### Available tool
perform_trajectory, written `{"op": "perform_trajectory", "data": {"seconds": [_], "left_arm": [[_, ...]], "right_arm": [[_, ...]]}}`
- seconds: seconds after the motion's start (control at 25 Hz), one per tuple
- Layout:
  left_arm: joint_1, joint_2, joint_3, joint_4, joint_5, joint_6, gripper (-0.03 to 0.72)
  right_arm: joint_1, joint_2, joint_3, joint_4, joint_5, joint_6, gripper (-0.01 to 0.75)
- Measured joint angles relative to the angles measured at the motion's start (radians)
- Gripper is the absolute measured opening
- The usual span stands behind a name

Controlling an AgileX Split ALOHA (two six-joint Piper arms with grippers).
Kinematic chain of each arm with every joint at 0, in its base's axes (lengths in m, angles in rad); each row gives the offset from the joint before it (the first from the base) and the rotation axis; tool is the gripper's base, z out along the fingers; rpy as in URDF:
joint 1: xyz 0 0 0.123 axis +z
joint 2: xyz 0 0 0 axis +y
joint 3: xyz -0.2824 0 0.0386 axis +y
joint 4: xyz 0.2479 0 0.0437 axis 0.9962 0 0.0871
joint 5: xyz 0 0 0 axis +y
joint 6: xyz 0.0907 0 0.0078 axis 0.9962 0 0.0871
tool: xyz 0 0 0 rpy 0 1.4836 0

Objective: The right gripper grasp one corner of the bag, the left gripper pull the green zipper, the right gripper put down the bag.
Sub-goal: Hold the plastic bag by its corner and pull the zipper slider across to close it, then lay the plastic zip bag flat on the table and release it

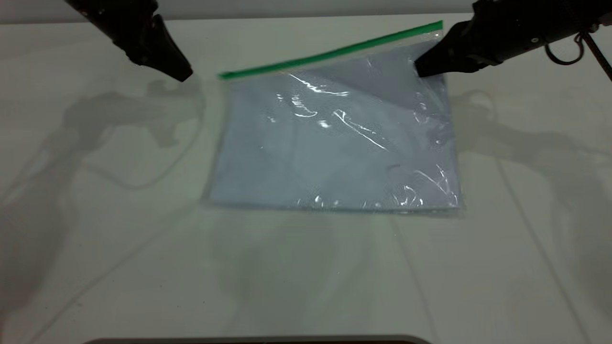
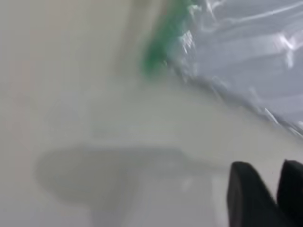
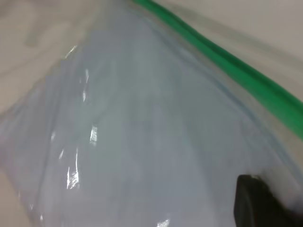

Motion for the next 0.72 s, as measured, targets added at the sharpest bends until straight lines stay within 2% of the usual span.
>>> {"op": "perform_trajectory", "data": {"seconds": [0.2,0.32,0.4,0.6,0.72], "left_arm": [[0.001,0.0,0.0,0.0,-0.006,-0.041,0.483],[0.001,-0.008,0.0,0.0,-0.006,-0.114,0.576],[0.001,-0.023,0.0,0.0,-0.005,-0.184,0.602],[0.001,-0.099,0.0,0.0,0.001,-0.338,0.603],[0.001,-0.176,0.0,0.01,0.004,-0.42,0.597]], "right_arm": [[-0.004,0.0,0.0,0.016,-0.013,0.021,0.062],[-0.004,0.0,0.0,0.019,-0.027,0.062,0.149],[-0.004,0.0,0.0,0.017,-0.042,0.102,0.27],[-0.007,-0.003,0.0,0.012,-0.136,0.183,0.578],[-0.015,-0.043,0.001,-0.022,-0.256,0.215,0.661]]}}
